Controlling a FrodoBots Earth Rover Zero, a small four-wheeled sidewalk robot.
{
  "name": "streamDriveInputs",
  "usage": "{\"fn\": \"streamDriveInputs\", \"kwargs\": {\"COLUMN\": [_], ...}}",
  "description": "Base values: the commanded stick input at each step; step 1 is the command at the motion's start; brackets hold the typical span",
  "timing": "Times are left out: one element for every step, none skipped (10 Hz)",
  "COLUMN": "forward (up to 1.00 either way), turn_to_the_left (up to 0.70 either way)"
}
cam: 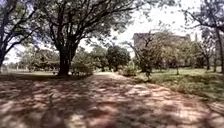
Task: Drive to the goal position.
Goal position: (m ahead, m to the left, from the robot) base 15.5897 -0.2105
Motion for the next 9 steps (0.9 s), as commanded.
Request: {"fn": "streamDriveInputs", "kwargs": {"forward": [0.7,0.7,0.7,0.7,0.7,0.7,0.7,0.7,0.7], "turn_to_the_left": [0.0,0.0,0.0,0.0,0.0,0.0,0.0,0.0,0.0]}}
